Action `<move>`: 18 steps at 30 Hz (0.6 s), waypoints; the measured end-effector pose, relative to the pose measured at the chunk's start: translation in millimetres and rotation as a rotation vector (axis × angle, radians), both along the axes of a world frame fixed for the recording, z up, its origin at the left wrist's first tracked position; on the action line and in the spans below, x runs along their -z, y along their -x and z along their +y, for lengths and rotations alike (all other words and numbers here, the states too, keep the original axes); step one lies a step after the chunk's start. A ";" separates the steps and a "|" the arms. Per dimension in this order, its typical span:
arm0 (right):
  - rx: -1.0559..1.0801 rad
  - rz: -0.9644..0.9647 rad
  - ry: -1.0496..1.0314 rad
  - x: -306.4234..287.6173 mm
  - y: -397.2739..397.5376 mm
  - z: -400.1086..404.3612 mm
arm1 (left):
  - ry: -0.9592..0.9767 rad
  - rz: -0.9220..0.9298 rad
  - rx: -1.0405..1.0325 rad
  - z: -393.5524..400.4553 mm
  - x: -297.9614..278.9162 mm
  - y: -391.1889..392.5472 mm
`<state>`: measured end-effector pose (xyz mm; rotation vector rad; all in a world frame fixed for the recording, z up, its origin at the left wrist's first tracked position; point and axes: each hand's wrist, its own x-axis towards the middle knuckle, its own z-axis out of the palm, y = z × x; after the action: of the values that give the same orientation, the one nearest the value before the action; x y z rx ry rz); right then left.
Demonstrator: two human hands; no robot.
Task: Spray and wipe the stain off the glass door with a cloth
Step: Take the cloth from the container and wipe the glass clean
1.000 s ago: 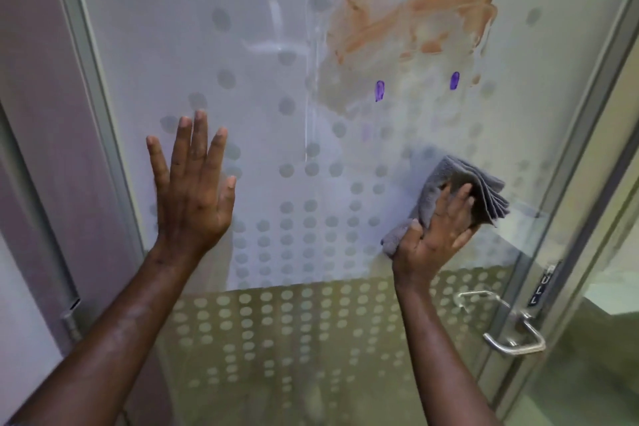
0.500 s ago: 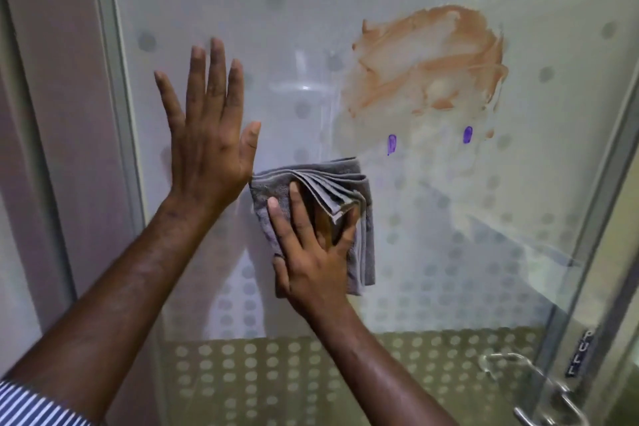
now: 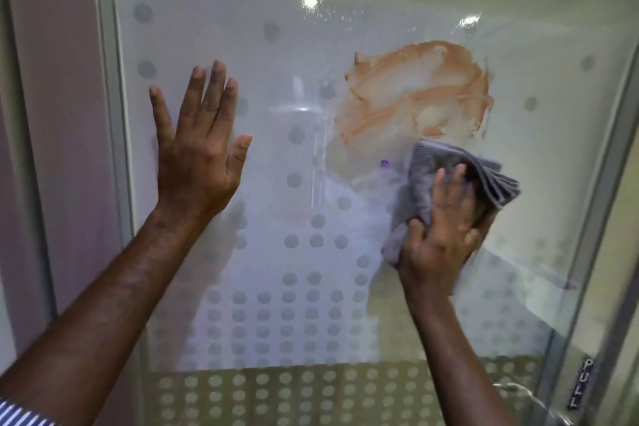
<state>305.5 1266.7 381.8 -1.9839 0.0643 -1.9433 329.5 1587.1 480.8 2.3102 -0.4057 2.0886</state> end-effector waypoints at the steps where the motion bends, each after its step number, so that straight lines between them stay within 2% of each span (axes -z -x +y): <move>1: -0.035 -0.007 -0.075 -7.9 -0.8 -8.6 | 0.001 -0.002 0.001 0.8 0.3 -0.3; 5: -0.123 -0.085 -0.297 -45.6 -7.6 -31.3 | 0.002 -0.013 0.001 0.3 1.8 -2.0; 7: -0.130 -0.097 -0.323 -54.5 -9.0 -25.0 | -0.001 -0.019 -0.006 -0.3 1.5 -3.4; 10: -0.126 -0.070 -0.111 -44.0 -7.2 13.5 | 0.009 -0.030 0.004 -0.4 2.6 -5.1; 15: -0.134 0.043 0.491 -5.8 0.5 94.1 | 0.027 -0.036 0.050 -1.5 2.1 -5.3; 18: -0.066 0.027 0.558 -15.8 1.5 75.8 | 0.030 -0.038 0.052 0.5 2.4 -5.7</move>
<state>304.0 1342.5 397.6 -2.3042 -0.5895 -2.0454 335.2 1587.6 478.4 2.2223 -0.4267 2.1025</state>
